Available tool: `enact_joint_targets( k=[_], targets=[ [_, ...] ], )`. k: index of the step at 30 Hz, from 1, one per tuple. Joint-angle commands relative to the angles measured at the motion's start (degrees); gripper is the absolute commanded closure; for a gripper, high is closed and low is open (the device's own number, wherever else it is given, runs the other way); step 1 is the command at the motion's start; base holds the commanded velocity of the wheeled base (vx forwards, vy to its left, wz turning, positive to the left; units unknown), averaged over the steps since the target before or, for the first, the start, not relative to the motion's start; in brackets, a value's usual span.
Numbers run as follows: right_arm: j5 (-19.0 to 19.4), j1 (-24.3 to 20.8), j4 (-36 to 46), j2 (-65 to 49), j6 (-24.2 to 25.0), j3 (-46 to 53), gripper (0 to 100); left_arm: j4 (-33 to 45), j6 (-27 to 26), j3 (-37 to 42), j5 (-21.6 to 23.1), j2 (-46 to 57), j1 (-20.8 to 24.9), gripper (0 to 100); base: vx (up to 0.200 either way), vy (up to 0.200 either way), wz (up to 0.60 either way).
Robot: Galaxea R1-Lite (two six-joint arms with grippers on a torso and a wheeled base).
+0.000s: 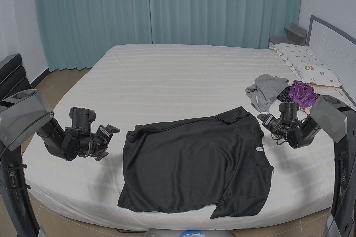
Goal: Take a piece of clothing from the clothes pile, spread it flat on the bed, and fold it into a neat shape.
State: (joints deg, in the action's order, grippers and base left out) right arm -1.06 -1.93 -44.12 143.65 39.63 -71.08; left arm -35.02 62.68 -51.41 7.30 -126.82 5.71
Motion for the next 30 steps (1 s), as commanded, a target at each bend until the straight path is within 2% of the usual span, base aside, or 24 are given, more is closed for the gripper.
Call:
enact_joint_targets(
  k=[1, 5, 13, 19, 26, 30],
  targets=[
    [-0.4, -0.6, -5.5, -16.6, 4.1, 21.6, 0, -0.1, -0.1, 6.0, 0.1, 5.7, 0.6, 0, 0.0, 0.0, 0.0],
    [-0.3, -1.7, -10.4, -22.3, 4.6, 34.7, 0, -0.1, -0.1, 10.5, 0.1, 9.2, 2.1, 0, 0.0, 0.0, 0.0],
    [-1.2, -5.1, -21.4, -23.6, 4.5, 48.9, 0, -2.6, -0.1, 16.6, 0.2, 12.6, 3.3, 0, 0.0, 0.0, 0.0],
    [-1.4, -6.3, -25.9, -23.6, 4.6, 54.7, 0, -8.3, -0.1, 20.0, 0.1, 12.3, 3.6, 0, 0.0, 0.0, 0.0],
    [-1.8, -6.8, -29.5, -21.8, 5.3, 56.8, 0, -8.7, 0.0, 20.8, 0.1, 11.9, 4.8, 0, 0.0, 0.0, 0.0],
    [-1.7, -7.2, -30.3, -20.1, 7.3, 57.1, 0, -8.7, 0.0, 21.8, 0.0, 11.9, 5.3, 0, 0.0, 0.0, 0.0]
  ],
)
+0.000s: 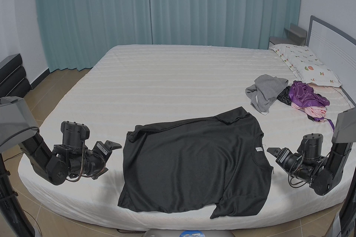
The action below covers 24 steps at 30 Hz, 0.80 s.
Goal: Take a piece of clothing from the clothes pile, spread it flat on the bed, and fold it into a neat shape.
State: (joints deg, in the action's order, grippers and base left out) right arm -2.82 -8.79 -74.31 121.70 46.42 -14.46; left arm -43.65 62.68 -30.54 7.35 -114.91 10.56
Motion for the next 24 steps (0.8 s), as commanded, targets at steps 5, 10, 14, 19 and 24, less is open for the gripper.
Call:
enact_joint_targets(
  k=[5, 10, 14, 19, 24],
  targets=[
    [0.2, -0.4, -2.3, 5.3, 1.2, 0.7, 0, 0.0, -0.1, 1.9, -0.1, 0.0, 0.6, 0, -0.2, 0.0, 0.0],
    [1.3, -0.1, -5.8, 6.4, 1.4, 2.9, 0, -0.1, -0.2, 3.3, -0.1, 0.5, 0.7, 0, -0.16, 0.0, 0.0],
    [1.3, -0.3, -6.9, 6.8, 1.3, 3.6, 0, -0.1, -0.2, 3.6, -0.1, 0.2, 0.7, 0, 0.0, 0.0, 0.0],
    [1.5, -0.4, -7.2, 7.3, 1.4, 3.8, 0, -0.1, -0.2, 3.6, 0.0, 0.2, 1.4, 0, 0.0, 0.0, 0.0],
    [1.5, -0.8, -8.6, 8.2, 1.4, 3.9, 0, 0.0, -0.1, 3.7, 0.0, 0.0, 3.2, 0, 0.0, -0.12, 0.0]
  ],
)
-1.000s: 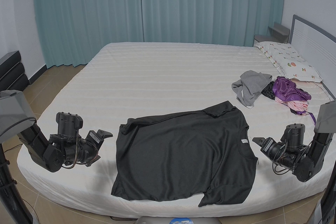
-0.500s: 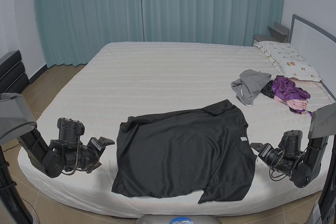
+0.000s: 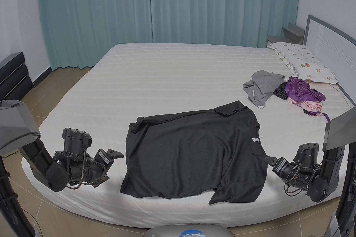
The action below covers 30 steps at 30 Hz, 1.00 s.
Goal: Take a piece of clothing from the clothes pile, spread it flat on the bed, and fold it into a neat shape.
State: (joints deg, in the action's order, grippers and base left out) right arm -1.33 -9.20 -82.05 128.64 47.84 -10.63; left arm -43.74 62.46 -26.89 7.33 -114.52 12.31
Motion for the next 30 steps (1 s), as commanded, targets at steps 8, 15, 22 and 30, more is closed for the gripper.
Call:
enact_joint_targets(
  k=[8, 15, 22, 30],
  targets=[
    [0.0, -0.4, -1.5, 2.1, 0.0, 0.3, 0, 0.1, 0.1, 0.6, -0.1, -0.4, 3.2, 0, 0.0, -0.2, 0.0],
    [0.9, -0.3, -1.6, 2.0, 0.8, 0.5, 0, 0.1, -0.3, 1.8, -0.6, -0.3, 2.4, 0, 0.0, -0.029, 0.0],
    [1.2, -0.4, -1.5, 2.1, 0.9, 0.5, 0, 0.1, -8.0, 4.1, -6.8, -4.9, 2.5, 0, 0.0, 0.0, 0.0],
    [1.2, -0.4, -1.6, 2.1, 0.9, 0.8, 0, -2.8, -11.6, 6.1, -12.8, -9.3, 2.8, 0, 0.0, 0.0, 0.0]
  ],
)
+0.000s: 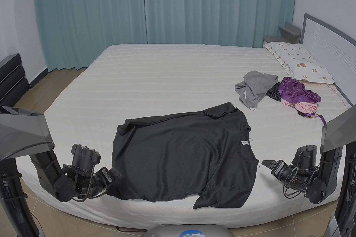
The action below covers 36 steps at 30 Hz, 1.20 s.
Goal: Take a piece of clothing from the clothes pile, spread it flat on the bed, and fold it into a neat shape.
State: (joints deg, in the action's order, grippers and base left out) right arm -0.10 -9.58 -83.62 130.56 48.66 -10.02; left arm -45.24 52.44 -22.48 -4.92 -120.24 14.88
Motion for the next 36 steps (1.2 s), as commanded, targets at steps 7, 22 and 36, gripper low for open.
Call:
enact_joint_targets(
  k=[7, 22, 36],
  targets=[
    [0.0, -0.3, 0.0, 0.2, 0.0, 0.2, 0, -8.2, -4.4, 3.1, -1.2, -8.4, 0.1, 0, 0.0, 0.0, 0.0],
    [0.0, -0.4, -3.0, 2.3, -0.1, 0.8, 0, -12.7, -5.7, 4.4, -5.0, -10.9, 1.6, 100, 0.0, 0.0, 0.0],
    [0.0, -3.2, -1.8, 3.8, -1.3, -3.7, 0, -12.1, -15.6, 9.1, -11.2, -5.0, -0.8, 100, 0.0, 0.0, 0.0]
  ],
)
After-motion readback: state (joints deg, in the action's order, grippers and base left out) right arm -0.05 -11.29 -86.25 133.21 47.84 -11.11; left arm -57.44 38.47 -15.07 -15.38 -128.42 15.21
